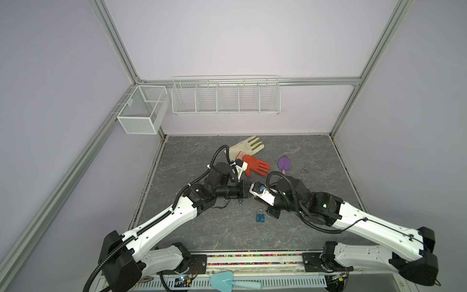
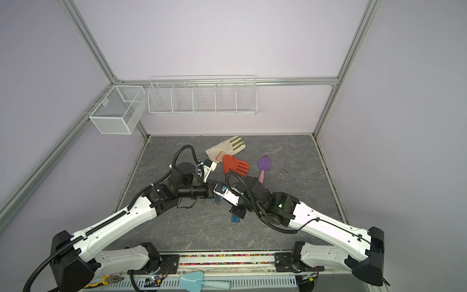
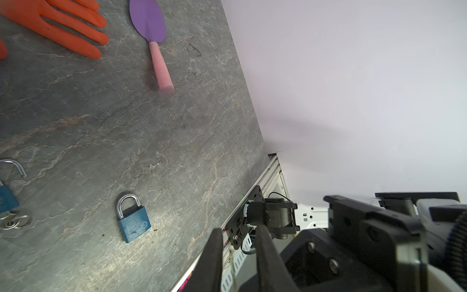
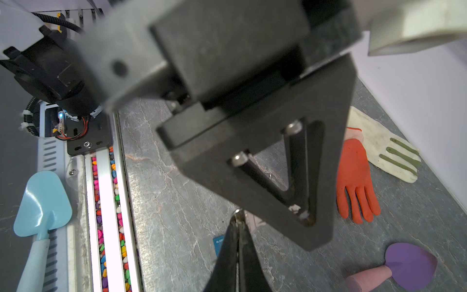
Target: Unlock with the key
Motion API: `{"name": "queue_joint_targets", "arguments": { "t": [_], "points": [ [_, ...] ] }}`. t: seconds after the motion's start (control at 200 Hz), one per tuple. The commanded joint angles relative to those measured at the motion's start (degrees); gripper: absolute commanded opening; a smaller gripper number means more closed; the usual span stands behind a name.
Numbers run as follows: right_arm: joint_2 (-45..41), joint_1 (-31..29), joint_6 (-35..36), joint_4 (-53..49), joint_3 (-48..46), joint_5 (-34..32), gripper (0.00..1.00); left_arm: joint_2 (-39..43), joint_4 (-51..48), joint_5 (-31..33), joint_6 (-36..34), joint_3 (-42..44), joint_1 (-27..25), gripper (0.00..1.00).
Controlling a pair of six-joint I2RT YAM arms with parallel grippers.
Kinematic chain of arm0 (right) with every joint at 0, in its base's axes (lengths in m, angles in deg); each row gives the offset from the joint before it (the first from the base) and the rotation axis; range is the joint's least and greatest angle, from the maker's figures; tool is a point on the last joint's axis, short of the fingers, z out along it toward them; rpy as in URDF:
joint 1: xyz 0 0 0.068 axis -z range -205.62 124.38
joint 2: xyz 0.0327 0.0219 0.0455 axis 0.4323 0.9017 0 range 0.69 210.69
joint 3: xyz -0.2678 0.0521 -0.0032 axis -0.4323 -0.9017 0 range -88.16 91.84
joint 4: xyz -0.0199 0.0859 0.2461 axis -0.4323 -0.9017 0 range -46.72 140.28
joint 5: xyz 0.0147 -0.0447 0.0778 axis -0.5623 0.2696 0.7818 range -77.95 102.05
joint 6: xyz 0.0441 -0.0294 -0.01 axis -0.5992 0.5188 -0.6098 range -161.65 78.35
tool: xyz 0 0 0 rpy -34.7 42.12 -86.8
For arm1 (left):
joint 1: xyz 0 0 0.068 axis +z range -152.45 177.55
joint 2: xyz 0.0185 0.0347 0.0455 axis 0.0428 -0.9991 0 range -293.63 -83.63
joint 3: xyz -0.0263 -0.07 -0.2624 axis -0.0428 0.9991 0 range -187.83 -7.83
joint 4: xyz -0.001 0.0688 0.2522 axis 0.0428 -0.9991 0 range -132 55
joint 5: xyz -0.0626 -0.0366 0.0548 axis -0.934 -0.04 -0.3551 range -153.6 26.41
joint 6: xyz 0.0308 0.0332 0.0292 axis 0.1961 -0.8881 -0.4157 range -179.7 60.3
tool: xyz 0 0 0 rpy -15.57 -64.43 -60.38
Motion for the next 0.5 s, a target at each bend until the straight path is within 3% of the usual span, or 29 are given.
{"name": "queue_joint_targets", "arguments": {
  "t": [0.0,0.4,0.495],
  "points": [
    [0.1,0.6,1.9,0.8,1.4,-0.3,0.06,-0.7,-0.5,0.8,-0.7,0.3,0.0,0.21],
    [1.9,1.0,2.6,1.2,2.4,-0.8,0.06,0.5,-0.5,2.4,-0.5,0.6,0.0,0.0],
    [2.1,1.1,2.7,1.0,2.5,-0.7,0.06,1.2,-0.6,3.2,-0.4,0.5,0.0,0.0]
  ]
}}
